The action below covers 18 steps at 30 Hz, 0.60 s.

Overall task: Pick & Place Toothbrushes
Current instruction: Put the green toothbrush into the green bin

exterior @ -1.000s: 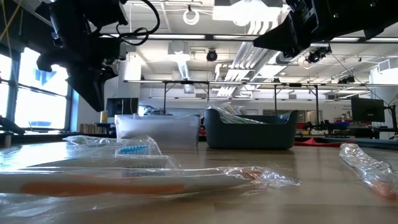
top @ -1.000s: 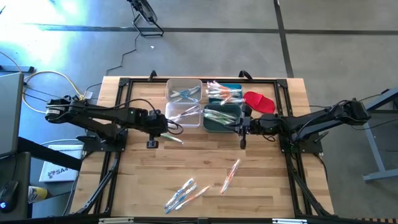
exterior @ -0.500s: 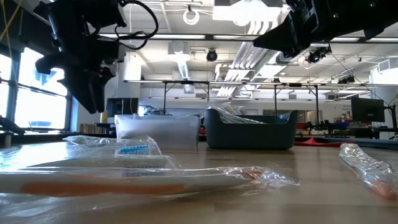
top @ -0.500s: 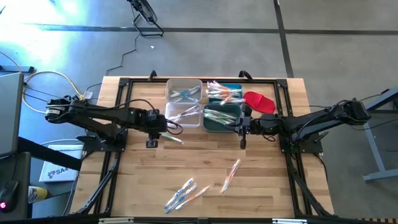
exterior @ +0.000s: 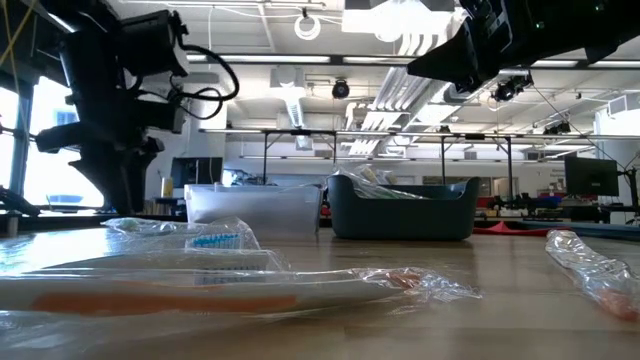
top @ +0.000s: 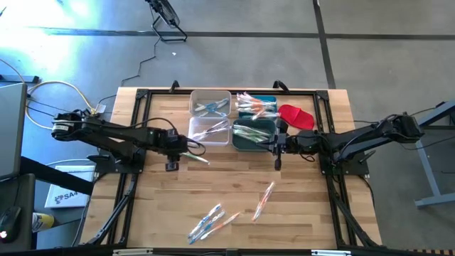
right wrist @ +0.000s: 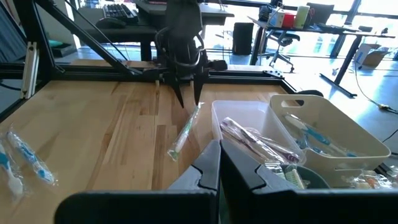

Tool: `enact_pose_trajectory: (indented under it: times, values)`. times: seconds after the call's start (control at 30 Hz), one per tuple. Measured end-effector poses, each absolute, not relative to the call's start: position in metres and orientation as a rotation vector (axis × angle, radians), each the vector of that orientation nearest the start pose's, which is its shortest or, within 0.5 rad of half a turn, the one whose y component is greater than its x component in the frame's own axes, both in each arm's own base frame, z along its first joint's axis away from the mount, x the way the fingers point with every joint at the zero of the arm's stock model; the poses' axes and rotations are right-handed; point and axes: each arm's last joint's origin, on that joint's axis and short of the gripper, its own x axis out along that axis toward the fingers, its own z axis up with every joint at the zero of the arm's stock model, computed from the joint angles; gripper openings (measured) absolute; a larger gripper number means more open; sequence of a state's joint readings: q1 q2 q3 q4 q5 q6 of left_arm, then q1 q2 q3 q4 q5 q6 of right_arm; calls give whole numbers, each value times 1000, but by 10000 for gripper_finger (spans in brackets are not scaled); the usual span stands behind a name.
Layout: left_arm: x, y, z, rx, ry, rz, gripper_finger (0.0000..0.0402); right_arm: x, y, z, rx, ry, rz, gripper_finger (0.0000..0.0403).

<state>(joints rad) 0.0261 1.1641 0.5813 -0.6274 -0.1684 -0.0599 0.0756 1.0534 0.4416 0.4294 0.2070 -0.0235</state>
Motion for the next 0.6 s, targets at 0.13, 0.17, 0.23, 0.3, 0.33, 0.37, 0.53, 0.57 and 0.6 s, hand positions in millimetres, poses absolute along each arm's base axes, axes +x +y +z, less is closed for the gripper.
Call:
enact_pose_trajectory:
  times: [0.13,0.17,0.23,0.3,0.33,0.37,0.53,0.57,0.6]
  values:
    - [187,11,168,31,1183,213,150,219,11,224,-50,181,-129,2]
    - [188,13,167,25,1175,219,150,219,11,224,-51,181,-129,2]
    - [187,16,165,14,1170,236,150,219,11,224,-53,181,-128,2]
    - [187,21,163,8,1172,253,150,219,11,224,-53,181,-129,2]
    - [187,23,162,8,1176,259,150,219,11,224,-53,181,-129,2]
    - [187,25,162,7,1179,263,150,219,11,224,-53,181,-128,2]
    - [190,30,155,-16,1207,235,150,219,11,224,-56,181,-129,2]
    - [191,30,154,-26,1212,216,150,219,11,224,-56,182,-128,2]
    - [192,31,152,-33,1219,200,150,219,11,224,-56,182,-128,2]
